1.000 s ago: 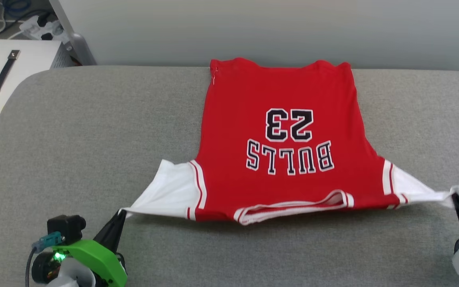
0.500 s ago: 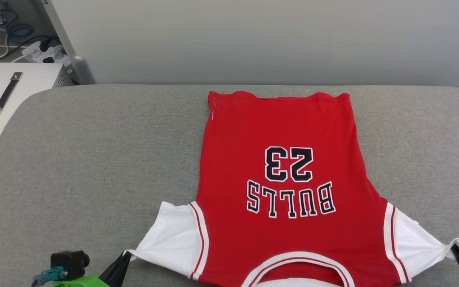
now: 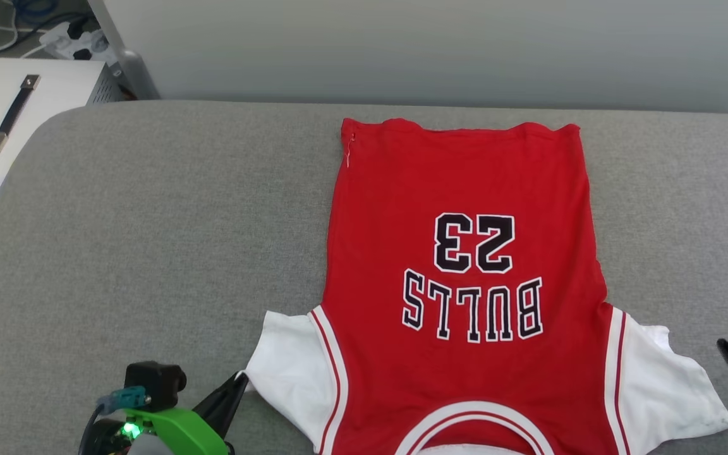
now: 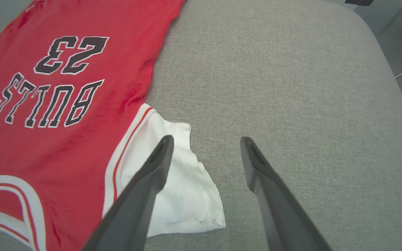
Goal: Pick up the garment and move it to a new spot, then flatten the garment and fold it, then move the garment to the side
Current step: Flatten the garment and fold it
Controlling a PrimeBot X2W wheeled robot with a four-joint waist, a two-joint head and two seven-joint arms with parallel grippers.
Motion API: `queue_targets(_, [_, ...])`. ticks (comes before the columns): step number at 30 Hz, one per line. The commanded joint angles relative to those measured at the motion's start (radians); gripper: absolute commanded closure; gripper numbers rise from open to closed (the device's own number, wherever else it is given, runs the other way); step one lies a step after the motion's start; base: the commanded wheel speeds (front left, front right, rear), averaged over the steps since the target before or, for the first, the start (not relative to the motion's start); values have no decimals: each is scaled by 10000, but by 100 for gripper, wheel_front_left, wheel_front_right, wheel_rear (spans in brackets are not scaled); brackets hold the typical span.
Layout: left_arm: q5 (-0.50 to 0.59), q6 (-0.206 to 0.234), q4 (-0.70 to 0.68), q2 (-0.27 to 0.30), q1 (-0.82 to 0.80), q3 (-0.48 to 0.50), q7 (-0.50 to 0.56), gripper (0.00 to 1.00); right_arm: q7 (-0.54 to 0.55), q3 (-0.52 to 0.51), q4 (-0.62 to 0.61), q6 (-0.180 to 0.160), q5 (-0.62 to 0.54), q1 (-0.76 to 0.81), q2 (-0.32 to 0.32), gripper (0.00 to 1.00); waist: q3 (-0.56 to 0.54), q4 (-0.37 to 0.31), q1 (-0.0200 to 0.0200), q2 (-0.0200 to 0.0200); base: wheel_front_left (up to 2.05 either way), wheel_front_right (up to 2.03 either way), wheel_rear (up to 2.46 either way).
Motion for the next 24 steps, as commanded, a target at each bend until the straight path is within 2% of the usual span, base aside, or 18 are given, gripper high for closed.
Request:
queue_targets(1, [73, 117, -296, 77, -219, -32, 231, 100, 516, -117, -336, -17, 163, -423, -133, 0, 493, 241, 1, 0, 0, 0, 0])
queue_targets(4, [48, 367, -939, 214, -311, -162, 942, 100, 1901, -506, -692, -17, 528, -1201, -160, 0, 1043, 455, 1, 0, 0, 0, 0])
queue_targets(7, [201, 687, -1563, 367, -532, -340, 1692, 100, 3778, -788, -783, -17, 669, -2284, -181, 0, 1776, 798, 1, 0, 0, 0, 0])
queue_targets(10, [228, 840, -2150, 332, -774, -398, 2034, 100, 5244, -968, -747, -17, 936, -3657, -19, 0, 2467, 1133, 1, 0, 0, 0, 0])
queue_targets(15, [656, 1076, -2849, 376, -1245, -521, 2341, 100, 7456, -1188, -103, -17, 419, -6155, 207, 0, 3558, 1747, 1, 0, 0, 0, 0])
queue_targets(20, [839, 1145, -3450, 194, -1617, -664, 2463, 100, 8919, -1042, 766, -17, -529, -8597, 512, 0, 4395, 2304, 1, 0, 0, 0, 0])
queue_targets(24, [980, 1118, -3626, 2, -1968, -739, 2405, 100, 9375, -1014, 1634, -17, -1506, -10063, 557, 0, 4851, 2783, 1, 0, 0, 0, 0])
